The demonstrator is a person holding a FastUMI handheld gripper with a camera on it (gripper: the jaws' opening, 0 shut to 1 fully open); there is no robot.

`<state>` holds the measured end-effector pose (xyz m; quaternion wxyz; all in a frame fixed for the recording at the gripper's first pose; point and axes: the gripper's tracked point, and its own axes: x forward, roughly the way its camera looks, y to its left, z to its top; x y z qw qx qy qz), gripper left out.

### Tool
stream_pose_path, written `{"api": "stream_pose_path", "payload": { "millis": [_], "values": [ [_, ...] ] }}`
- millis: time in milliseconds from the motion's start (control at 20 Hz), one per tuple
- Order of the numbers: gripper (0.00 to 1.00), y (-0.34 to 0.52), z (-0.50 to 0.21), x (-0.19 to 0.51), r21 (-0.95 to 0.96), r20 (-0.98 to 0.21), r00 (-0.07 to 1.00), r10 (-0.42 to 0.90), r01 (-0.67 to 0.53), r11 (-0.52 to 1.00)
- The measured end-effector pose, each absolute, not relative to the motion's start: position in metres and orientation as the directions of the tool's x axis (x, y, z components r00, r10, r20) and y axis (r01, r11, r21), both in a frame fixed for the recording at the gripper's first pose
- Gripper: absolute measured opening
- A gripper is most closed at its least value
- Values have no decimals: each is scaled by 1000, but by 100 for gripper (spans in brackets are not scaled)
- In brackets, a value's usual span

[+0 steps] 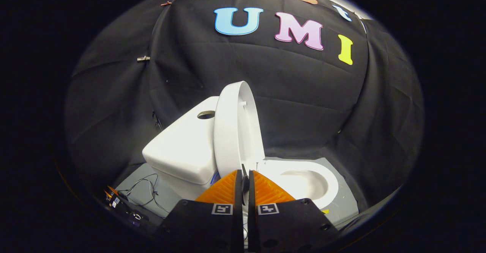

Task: Open the toilet lid.

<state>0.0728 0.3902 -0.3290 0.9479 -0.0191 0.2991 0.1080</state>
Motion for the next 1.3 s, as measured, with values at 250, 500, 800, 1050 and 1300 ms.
{"api": "stream_pose_path", "payload": {
  "millis": [250,500,800,1050,1300],
  "values": [
    [50,398,-330,69,69,-586,775,236,-242,968],
    [99,390,-313,66,62,-559,791,249,-260,964],
    [99,370,-265,67,83,-483,830,280,-275,958],
    [99,338,-221,70,106,-420,864,278,-258,960],
    [99,302,-179,74,99,-348,902,254,-234,967]
  ]
}}
